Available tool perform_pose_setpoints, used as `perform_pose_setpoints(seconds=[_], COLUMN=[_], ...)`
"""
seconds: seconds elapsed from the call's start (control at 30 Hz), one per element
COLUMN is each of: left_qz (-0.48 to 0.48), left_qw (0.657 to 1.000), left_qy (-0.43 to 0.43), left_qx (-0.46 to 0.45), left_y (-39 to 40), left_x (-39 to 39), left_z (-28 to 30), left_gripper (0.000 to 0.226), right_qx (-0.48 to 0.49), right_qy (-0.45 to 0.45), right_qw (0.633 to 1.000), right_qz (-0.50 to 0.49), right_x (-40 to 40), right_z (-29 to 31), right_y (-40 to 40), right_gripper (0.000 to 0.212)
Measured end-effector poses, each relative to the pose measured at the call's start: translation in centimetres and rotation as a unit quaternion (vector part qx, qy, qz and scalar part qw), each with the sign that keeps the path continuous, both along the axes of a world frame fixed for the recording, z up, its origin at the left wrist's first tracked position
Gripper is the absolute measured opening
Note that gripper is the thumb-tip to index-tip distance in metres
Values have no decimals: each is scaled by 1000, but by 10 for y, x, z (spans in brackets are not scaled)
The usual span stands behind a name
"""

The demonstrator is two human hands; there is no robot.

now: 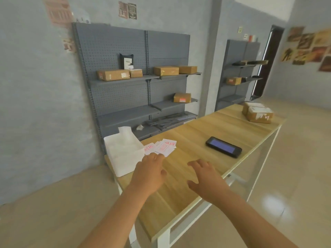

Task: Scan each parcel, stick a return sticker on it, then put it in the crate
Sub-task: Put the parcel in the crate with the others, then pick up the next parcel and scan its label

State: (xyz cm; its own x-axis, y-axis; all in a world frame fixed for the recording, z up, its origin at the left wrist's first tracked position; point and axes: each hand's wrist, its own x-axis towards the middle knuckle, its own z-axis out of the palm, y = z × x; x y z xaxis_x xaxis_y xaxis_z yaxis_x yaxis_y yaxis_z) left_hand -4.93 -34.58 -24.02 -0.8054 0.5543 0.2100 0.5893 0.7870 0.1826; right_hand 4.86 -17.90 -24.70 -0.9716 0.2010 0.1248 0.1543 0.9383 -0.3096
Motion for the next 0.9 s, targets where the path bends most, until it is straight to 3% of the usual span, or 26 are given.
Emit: perform_pose_setpoints(seconds=[0.33, 0.9], left_qz=[-76, -21], left_qw=[997, 998], left_qy=[-28, -19], left_qx=[7, 50], left_y=[160, 407], left_x=[-62, -105], left_z=[-3, -5], left_gripper=[38, 39], right_qx=[-38, -27], right_qy=[-5, 3], right_qw=[998, 1000], right_qz=[-59, -4], right_x=[-46, -102], right_z=[-12, 5], right_y=[141, 407], right_gripper=[58, 56])
